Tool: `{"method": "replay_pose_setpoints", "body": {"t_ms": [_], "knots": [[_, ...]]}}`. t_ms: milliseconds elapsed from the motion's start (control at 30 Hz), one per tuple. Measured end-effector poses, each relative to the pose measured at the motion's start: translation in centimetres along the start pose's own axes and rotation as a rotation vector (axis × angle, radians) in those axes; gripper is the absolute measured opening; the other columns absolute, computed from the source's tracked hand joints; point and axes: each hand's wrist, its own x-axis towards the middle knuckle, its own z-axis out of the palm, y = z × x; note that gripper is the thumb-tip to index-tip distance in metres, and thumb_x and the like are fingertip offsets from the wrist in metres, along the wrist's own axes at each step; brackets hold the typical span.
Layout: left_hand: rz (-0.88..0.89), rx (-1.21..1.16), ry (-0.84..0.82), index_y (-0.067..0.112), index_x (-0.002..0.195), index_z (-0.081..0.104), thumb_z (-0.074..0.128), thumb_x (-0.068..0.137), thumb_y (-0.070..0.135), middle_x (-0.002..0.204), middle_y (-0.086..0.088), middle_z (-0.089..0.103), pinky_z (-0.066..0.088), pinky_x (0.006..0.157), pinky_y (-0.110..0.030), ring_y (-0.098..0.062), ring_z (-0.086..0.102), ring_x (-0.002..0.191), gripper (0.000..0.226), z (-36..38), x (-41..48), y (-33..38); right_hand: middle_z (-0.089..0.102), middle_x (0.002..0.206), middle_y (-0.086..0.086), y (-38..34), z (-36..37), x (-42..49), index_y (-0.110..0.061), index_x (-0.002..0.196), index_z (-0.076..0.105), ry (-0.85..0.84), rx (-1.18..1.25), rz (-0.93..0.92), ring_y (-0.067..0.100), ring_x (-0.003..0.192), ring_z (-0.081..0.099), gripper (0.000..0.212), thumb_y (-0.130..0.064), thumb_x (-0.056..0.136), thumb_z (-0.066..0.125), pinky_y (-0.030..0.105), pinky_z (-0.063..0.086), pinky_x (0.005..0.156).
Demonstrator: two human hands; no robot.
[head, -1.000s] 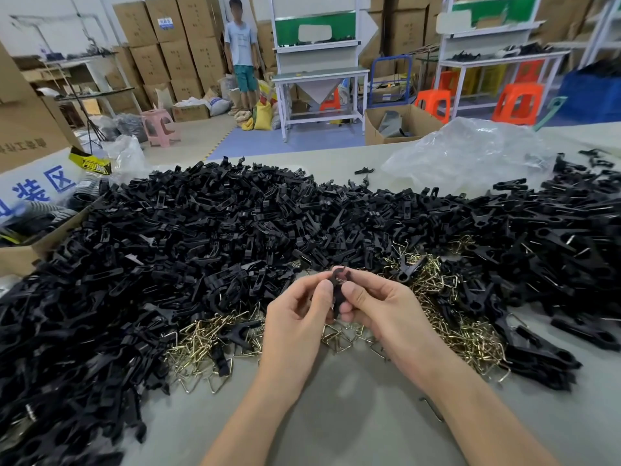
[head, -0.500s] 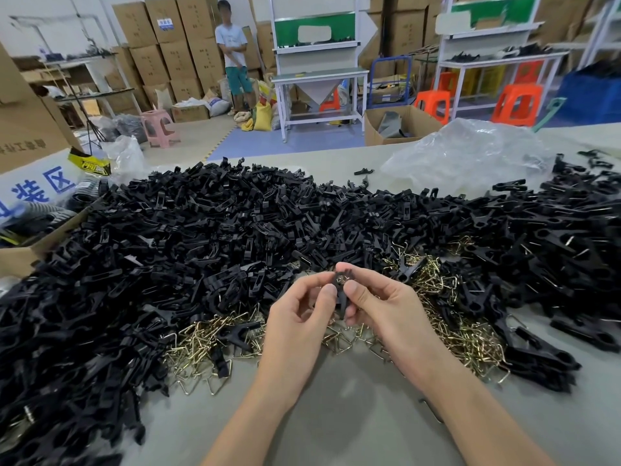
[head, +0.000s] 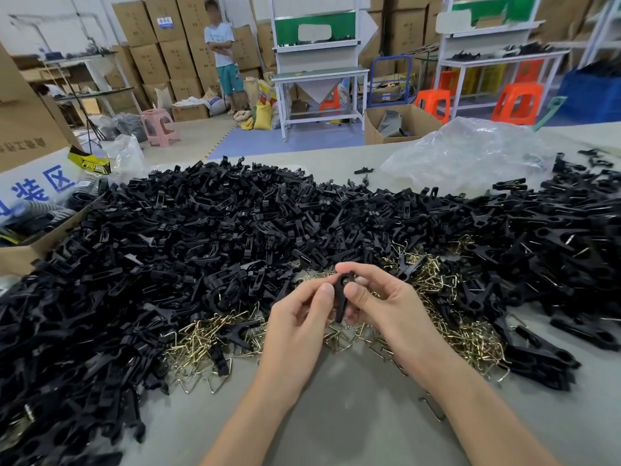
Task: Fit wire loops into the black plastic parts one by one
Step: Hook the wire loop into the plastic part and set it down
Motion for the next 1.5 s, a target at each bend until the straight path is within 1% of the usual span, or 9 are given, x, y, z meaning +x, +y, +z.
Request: {"method": "replay_pose_setpoints", "body": {"t_ms": [100,233,433,633,767,967,1233,1333,1500], "knots": [[0.024,0.086,0.051,0.031,0.118,0.072,0.048,0.106,0.018,0.096,0.015,0.074,0.046,0.074,-0.009,0.000,0.066,0.085,0.030,0.0,-0.1,-0.1,0.073,0.098,0.004,-0.1,-0.1,0.0,-0.030,0.105,0.078,0.035,0.000,-0.016,0.017,0.086,0.072,0.022,-0.026,0.084,0.072,0.027,0.059,0.072],[0.044,0.445,0.111,0.035,0.128,0.060,0.048,0.104,0.032,0.104,0.020,0.068,0.049,0.080,-0.018,-0.003,0.062,0.094,0.027,-0.8,0.1,-0.9,0.075,0.090,-0.004,-0.4,-0.9,0.5,-0.026,0.096,0.079,0.192,0.183,-0.033,0.016,0.087,0.073,0.020,-0.020,0.078,0.072,0.025,0.060,0.073],[0.164,1.099,-0.266,0.036,0.129,0.060,0.043,0.097,0.059,0.117,0.017,0.053,0.032,0.097,-0.026,-0.008,0.045,0.110,0.044,-1.4,0.1,-1.5,0.076,0.101,0.003,-0.3,-1.7,1.0,-0.011,0.103,0.069,0.321,0.449,-0.025,0.013,0.089,0.073,0.025,-0.012,0.078,0.068,0.021,0.059,0.074],[0.146,1.043,-0.261,0.034,0.110,0.062,0.051,0.099,0.047,0.110,0.018,0.051,0.031,0.094,-0.024,-0.009,0.044,0.106,0.021,-1.1,0.2,-1.8,0.077,0.106,0.006,-0.2,-1.9,1.1,-0.009,0.107,0.065,0.314,0.475,-0.022,0.014,0.080,0.073,0.028,-0.012,0.079,0.068,0.021,0.058,0.073],[0.178,1.066,-0.261,0.033,0.122,0.065,0.054,0.100,0.041,0.110,0.013,0.054,0.034,0.090,-0.028,-0.013,0.046,0.105,0.025,-0.8,0.1,-2.0,0.077,0.107,0.005,-0.2,-1.7,1.1,-0.008,0.109,0.063,0.318,0.469,-0.016,0.014,0.078,0.073,0.031,-0.014,0.079,0.068,0.021,0.058,0.072],[0.161,1.081,-0.336,0.035,0.113,0.063,0.045,0.103,0.045,0.116,0.019,0.050,0.029,0.093,-0.023,-0.009,0.042,0.110,0.023,-0.9,0.5,-1.8,0.077,0.103,0.005,-0.2,-1.5,1.2,-0.007,0.111,0.063,0.330,0.455,-0.003,0.014,0.077,0.073,0.033,-0.014,0.079,0.067,0.021,0.058,0.071],[0.112,1.199,-0.341,0.036,0.120,0.051,0.025,0.089,0.076,0.119,0.019,0.047,0.031,0.098,-0.028,-0.009,0.040,0.115,0.057,-0.1,0.0,-1.4,0.078,0.102,0.005,0.0,-1.5,1.3,-0.008,0.109,0.064,0.340,0.451,0.002,0.014,0.079,0.073,0.031,-0.014,0.079,0.068,0.020,0.058,0.070],[0.080,1.240,-0.293,0.035,0.130,0.050,0.031,0.096,0.068,0.123,0.013,0.048,0.031,0.099,-0.029,-0.013,0.042,0.118,0.051,0.6,-0.1,-1.5,0.078,0.104,0.006,0.1,-1.5,1.3,-0.007,0.109,0.064,0.337,0.447,-0.002,0.014,0.078,0.073,0.032,-0.014,0.079,0.068,0.020,0.058,0.070],[0.067,1.206,-0.294,0.034,0.114,0.054,0.036,0.101,0.057,0.114,0.011,0.049,0.033,0.098,-0.029,-0.014,0.044,0.114,0.032,0.9,-0.4,-1.2,0.078,0.102,0.005,0.0,-1.4,1.3,-0.007,0.108,0.065,0.342,0.437,-0.002,0.014,0.076,0.072,0.031,-0.014,0.077,0.068,0.021,0.058,0.070]]}}
